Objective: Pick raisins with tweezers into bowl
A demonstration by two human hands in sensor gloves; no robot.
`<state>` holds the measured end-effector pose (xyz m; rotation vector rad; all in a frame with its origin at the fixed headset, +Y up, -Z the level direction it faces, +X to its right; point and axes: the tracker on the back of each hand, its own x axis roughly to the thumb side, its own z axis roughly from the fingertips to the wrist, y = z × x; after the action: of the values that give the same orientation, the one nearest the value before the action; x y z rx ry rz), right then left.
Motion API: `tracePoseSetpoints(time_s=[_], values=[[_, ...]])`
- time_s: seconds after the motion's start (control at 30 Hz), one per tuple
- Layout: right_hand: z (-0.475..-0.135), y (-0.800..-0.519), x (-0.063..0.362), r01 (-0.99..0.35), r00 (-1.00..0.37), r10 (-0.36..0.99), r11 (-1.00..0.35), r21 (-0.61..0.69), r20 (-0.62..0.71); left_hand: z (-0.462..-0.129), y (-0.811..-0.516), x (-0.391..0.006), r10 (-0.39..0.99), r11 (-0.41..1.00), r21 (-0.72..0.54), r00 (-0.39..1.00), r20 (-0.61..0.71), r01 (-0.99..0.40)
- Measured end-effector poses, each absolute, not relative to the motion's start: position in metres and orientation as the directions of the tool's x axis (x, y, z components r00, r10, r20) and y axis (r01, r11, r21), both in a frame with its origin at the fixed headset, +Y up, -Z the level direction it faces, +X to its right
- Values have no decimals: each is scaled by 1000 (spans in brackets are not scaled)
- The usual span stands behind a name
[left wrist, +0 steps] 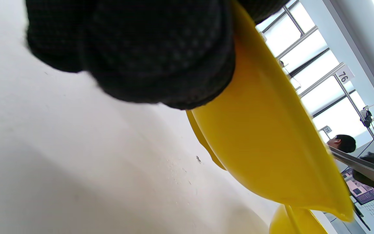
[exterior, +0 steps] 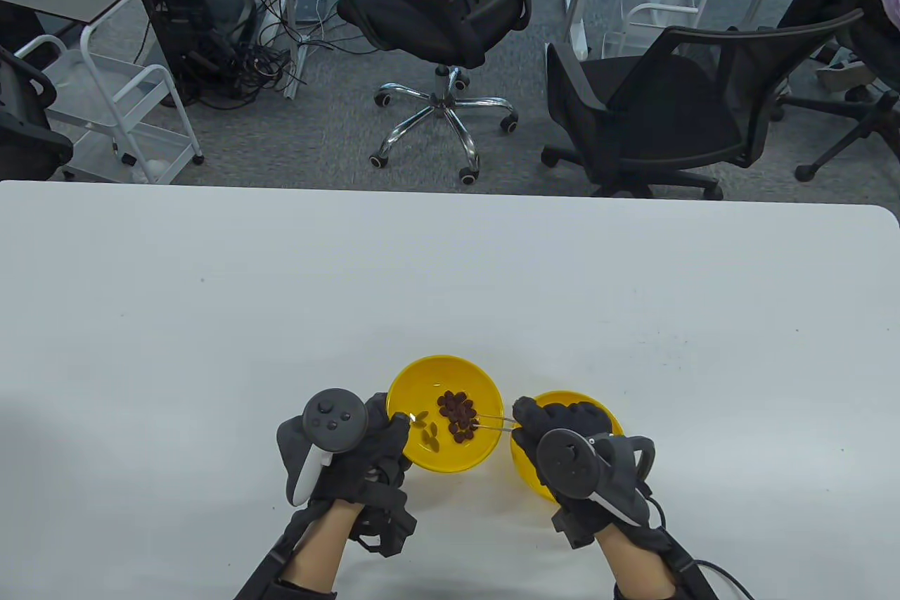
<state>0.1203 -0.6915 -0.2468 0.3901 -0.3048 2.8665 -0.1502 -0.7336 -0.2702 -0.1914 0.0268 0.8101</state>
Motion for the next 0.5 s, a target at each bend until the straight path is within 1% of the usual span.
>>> tracePoseSetpoints(time_s=[0.17, 0.33, 0.5], values=[[-241, -696, 94, -192, -929, 123, -967, -169, 348, -269, -734, -148, 720, 671, -163, 688, -88, -723], [-237, -699, 78, -96, -933, 16, -974, -205, 361, -269, -734, -147, 720, 671, -166, 689, -83, -722], [-236, -701, 71, -67, -929, -17, -974, -214, 370, -269, -734, -146, 719, 674, -165, 691, -80, -720]])
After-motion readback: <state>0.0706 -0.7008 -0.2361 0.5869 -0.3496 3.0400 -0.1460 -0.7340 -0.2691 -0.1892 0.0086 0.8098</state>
